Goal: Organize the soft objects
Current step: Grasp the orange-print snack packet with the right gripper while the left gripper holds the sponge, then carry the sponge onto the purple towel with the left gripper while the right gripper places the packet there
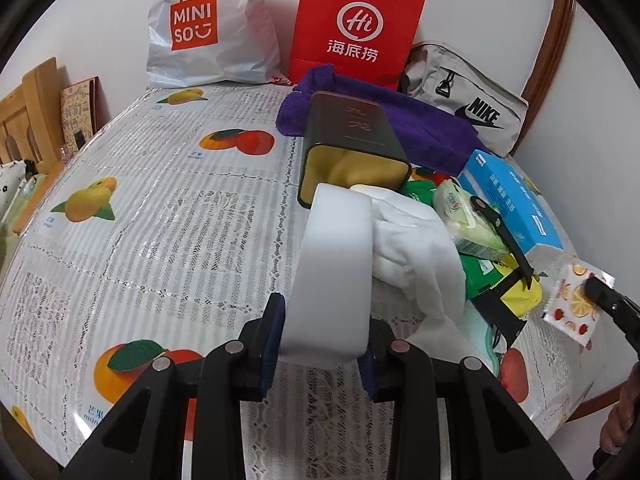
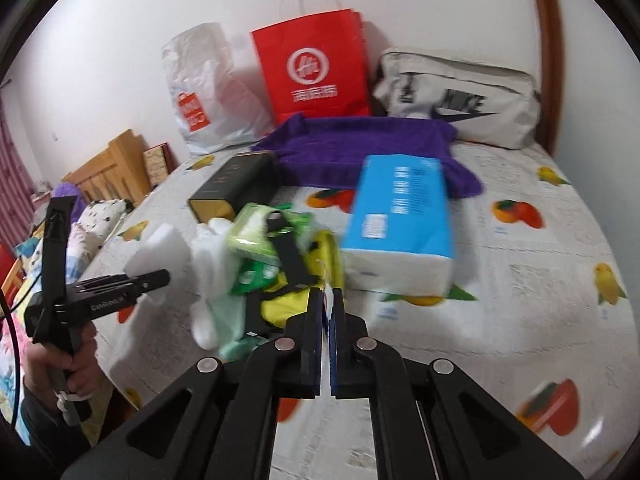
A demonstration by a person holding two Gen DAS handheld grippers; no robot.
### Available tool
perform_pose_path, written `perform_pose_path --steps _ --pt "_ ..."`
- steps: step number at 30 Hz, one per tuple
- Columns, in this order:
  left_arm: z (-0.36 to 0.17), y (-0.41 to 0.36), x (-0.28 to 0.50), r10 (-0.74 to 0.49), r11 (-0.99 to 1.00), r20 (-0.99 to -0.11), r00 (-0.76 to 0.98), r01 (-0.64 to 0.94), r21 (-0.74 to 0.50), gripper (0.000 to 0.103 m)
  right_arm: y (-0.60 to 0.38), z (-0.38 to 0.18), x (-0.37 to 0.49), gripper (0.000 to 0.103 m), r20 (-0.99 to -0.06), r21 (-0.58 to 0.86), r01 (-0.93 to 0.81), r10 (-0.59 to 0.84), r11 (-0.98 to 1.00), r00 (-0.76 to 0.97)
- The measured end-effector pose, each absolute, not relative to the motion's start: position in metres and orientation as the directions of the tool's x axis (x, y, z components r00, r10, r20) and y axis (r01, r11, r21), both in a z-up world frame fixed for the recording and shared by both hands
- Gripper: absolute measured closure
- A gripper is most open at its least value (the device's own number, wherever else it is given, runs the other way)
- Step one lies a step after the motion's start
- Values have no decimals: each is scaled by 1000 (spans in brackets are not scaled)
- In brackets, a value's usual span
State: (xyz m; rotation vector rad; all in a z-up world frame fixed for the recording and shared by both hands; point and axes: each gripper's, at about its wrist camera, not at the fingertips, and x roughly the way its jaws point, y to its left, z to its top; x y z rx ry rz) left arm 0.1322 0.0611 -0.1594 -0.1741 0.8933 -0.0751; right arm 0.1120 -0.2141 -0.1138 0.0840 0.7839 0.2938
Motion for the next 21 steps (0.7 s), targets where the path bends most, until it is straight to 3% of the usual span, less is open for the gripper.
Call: perform_pose_path --steps 7,21 --pt "-158 50 132 -114 989 -775 621 -1 -146 72 -241 -139 116 100 -721 147 -154 213 977 659" --pt "-155 48 140 -131 988 -780 611 14 -155 72 -248 -157 122 99 -736 193 -169 256 967 627"
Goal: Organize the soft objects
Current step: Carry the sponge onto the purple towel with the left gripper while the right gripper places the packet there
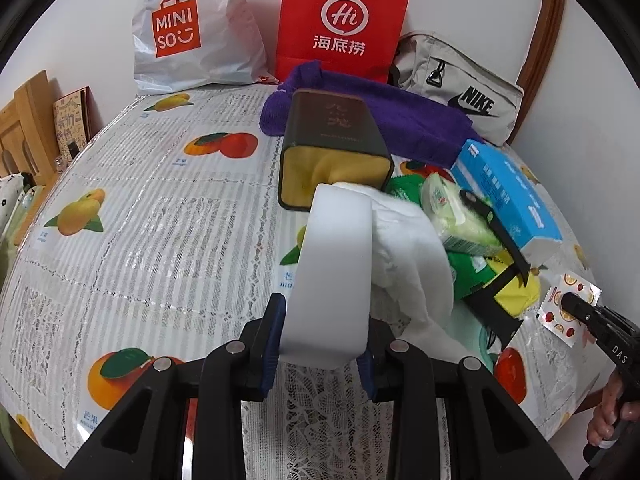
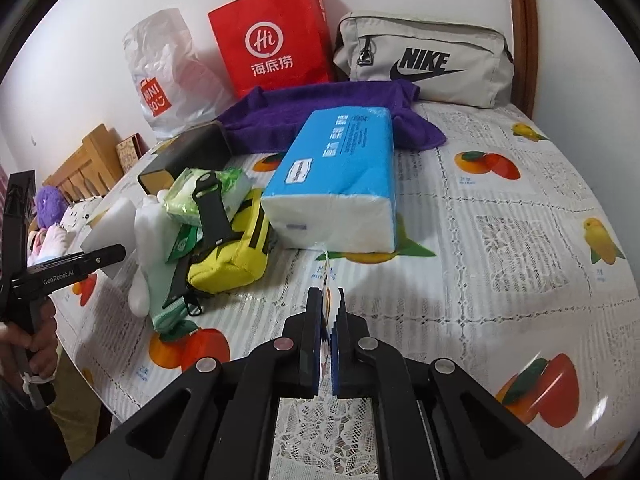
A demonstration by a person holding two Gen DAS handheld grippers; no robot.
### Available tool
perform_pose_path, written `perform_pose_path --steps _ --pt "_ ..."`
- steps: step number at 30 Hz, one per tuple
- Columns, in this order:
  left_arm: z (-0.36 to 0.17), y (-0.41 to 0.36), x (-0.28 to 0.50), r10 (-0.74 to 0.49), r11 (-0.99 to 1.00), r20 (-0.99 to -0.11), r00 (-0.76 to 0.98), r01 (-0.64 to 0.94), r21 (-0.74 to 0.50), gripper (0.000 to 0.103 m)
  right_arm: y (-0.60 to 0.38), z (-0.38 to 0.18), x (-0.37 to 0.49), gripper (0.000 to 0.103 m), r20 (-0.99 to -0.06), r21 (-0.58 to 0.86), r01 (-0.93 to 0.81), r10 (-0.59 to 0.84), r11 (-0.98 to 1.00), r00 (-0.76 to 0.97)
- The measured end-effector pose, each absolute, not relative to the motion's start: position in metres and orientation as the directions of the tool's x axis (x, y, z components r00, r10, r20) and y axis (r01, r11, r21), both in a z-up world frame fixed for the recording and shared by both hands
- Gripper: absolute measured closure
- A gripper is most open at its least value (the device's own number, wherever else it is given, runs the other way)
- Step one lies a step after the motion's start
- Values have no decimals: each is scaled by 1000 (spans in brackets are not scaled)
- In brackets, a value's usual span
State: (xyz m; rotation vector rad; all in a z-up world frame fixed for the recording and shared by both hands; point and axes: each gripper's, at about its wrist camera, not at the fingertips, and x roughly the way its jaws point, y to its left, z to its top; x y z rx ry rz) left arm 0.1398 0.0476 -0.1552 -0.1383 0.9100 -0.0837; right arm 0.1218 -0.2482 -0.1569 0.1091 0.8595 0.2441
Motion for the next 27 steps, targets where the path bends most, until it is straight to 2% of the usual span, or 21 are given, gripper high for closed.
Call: perform_pose_path --steps 17,21,27 --pt "-91 52 153 -156 985 -747 647 45 -167 72 -239 -99 150 99 -690 227 -252 338 941 640" --pt "-80 55 163 -213 972 -737 641 65 -225 72 -237 -90 161 99 -686 220 -261 339 940 643" --pt "-64 53 183 -188 979 -728 659 66 -194 72 -236 -73 187 99 -673 209 -267 336 941 659"
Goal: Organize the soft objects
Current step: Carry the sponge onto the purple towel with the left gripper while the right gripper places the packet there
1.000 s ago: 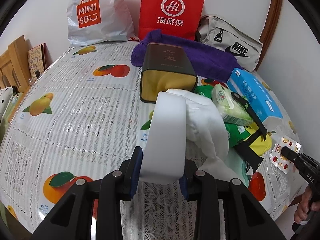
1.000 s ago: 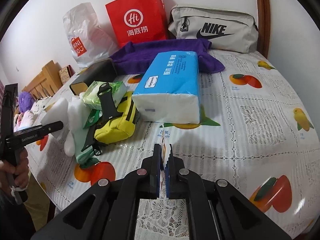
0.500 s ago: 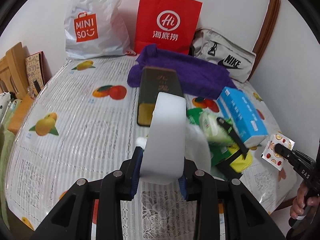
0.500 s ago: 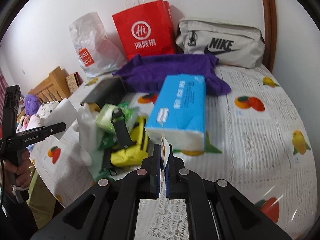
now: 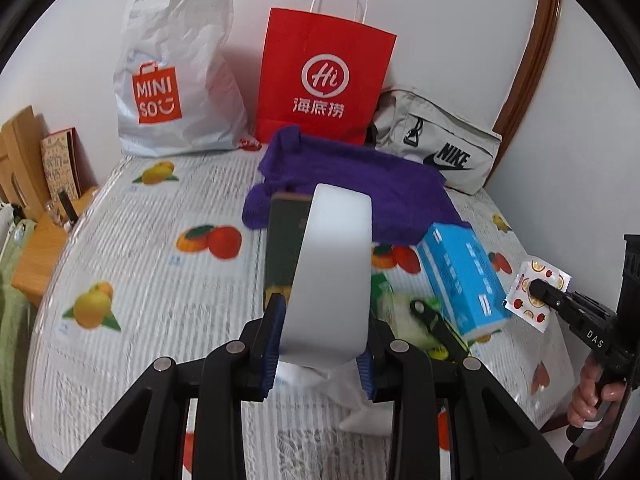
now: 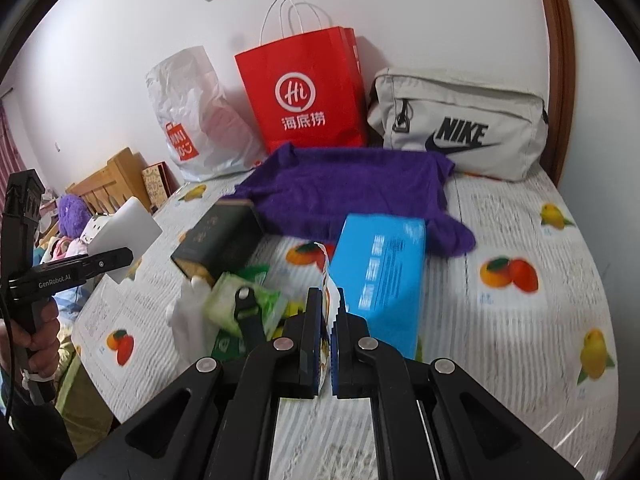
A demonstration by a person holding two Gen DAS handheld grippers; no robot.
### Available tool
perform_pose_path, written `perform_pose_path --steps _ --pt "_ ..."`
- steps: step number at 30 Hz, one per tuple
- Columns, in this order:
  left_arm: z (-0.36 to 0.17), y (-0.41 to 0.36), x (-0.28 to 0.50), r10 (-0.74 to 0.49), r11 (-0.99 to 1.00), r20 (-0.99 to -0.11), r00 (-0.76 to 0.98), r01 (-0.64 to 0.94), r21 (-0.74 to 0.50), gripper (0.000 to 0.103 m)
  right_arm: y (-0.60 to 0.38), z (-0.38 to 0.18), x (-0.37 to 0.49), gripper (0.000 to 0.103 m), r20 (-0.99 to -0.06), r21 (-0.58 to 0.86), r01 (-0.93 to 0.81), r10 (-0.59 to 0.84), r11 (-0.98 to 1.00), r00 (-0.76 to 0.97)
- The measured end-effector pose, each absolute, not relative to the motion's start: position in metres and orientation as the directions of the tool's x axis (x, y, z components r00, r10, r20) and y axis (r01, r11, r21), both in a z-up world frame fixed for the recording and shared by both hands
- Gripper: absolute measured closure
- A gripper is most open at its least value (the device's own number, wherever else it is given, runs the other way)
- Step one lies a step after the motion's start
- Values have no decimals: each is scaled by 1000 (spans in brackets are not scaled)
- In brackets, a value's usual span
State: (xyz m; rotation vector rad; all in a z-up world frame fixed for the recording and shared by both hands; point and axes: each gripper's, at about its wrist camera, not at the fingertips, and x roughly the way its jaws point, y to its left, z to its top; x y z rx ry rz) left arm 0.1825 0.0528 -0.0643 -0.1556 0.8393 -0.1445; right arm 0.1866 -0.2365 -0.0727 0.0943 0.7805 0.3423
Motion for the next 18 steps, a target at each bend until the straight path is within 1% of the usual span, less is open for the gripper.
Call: perform_pose_path --steps 4,8,18 --pt "-57 51 201 -177 982 -727 663 71 -174 72 -236 -64 210 99 -671 199 -265 328 943 665" --pt "-54 48 230 -145 988 -746 649 60 -140 72 -237 -61 240 99 -681 194 -250 314 949 662" --pt "-58 49 306 -143 989 -773 618 59 -135 72 -237 -65 322 99 -703 198 -232 303 952 643"
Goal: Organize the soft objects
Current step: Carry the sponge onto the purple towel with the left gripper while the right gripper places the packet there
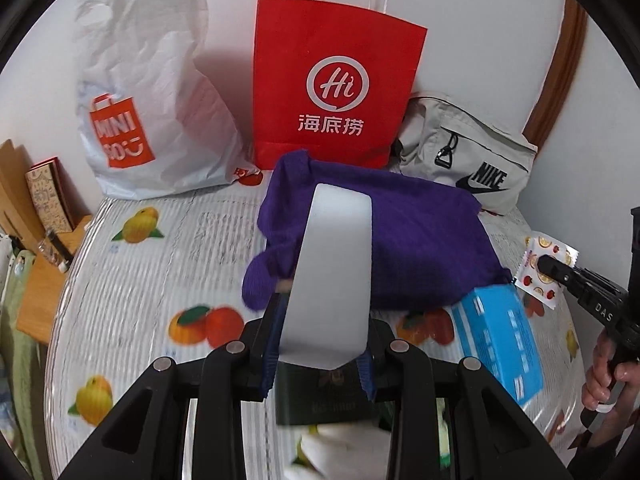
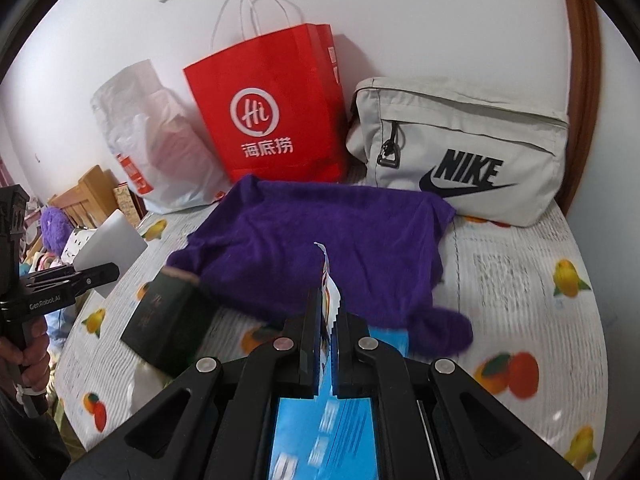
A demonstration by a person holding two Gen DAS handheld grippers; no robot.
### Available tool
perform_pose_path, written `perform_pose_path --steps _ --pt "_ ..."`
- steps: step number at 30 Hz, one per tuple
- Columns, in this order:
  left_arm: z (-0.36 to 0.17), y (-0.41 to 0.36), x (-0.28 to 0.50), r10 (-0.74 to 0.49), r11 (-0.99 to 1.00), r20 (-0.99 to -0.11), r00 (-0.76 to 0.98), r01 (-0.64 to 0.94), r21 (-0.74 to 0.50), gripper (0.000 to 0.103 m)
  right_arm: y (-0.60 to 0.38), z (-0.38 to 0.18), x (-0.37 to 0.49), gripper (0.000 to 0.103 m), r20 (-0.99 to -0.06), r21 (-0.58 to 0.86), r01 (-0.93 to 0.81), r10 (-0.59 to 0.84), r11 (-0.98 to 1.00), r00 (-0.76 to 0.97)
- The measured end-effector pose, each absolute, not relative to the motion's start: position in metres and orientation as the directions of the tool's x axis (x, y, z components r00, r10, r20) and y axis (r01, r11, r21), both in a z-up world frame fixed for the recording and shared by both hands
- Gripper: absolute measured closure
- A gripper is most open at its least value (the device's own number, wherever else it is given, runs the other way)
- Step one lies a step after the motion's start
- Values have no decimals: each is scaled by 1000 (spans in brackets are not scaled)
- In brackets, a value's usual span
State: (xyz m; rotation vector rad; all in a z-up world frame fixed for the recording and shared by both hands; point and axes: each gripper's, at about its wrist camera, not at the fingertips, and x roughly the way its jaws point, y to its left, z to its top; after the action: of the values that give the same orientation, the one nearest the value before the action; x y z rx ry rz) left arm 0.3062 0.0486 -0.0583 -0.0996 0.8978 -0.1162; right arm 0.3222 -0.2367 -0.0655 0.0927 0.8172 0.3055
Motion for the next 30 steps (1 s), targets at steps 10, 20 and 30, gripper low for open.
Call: perform_pose_path --steps 10,20,30 --pt "-78 42 382 -146 989 -806 574 89 -116 72 -236 -101 400 98 -764 209 -218 298 953 572" --pt "-109 34 456 -188 982 -844 502 109 -153 72 -228 -138 438 98 -822 203 -247 302 947 483" --pt "-138 27 501 -179 984 -872 455 105 -147 72 -230 -155 454 98 -855 210 -238 296 948 425"
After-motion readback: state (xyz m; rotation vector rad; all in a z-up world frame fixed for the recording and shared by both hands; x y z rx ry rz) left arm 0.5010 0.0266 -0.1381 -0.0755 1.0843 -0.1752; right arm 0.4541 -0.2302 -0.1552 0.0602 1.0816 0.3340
